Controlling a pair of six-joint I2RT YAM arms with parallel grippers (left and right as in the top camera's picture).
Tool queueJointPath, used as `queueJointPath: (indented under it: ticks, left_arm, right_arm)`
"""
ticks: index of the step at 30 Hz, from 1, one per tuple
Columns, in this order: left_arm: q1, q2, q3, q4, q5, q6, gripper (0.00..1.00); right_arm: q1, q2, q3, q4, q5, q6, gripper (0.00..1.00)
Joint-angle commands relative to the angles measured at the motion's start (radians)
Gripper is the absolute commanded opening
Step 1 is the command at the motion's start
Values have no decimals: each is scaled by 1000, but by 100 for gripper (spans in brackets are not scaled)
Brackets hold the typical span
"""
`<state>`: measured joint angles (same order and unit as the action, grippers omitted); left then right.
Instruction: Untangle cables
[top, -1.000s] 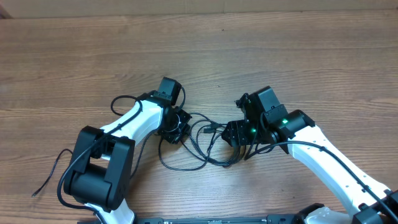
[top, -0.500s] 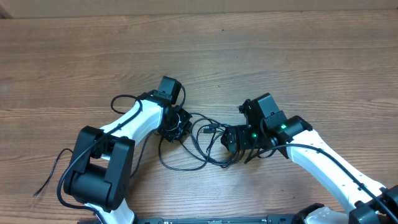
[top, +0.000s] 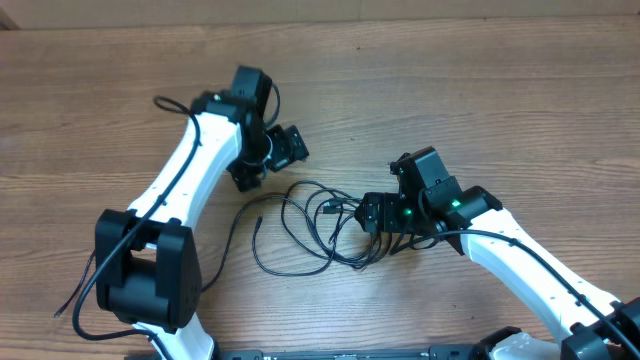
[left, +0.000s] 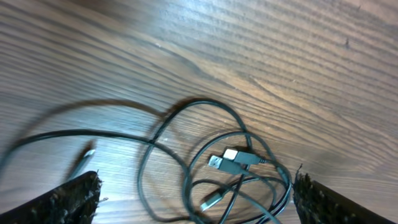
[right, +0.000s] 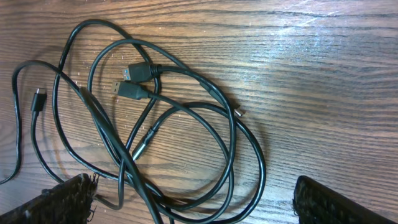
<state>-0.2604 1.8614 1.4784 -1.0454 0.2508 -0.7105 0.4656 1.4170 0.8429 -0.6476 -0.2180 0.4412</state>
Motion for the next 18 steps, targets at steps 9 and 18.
queueJointPath:
  ticks: [9, 18]
  left_arm:
    - [0, -25, 143, -217, -105, 150, 99]
    - [-83, -296, 141, -256, -275, 122, 96]
  right_arm:
    - [0, 0, -6, 7, 16, 11, 100]
    - [0, 0, -6, 7, 16, 11, 100]
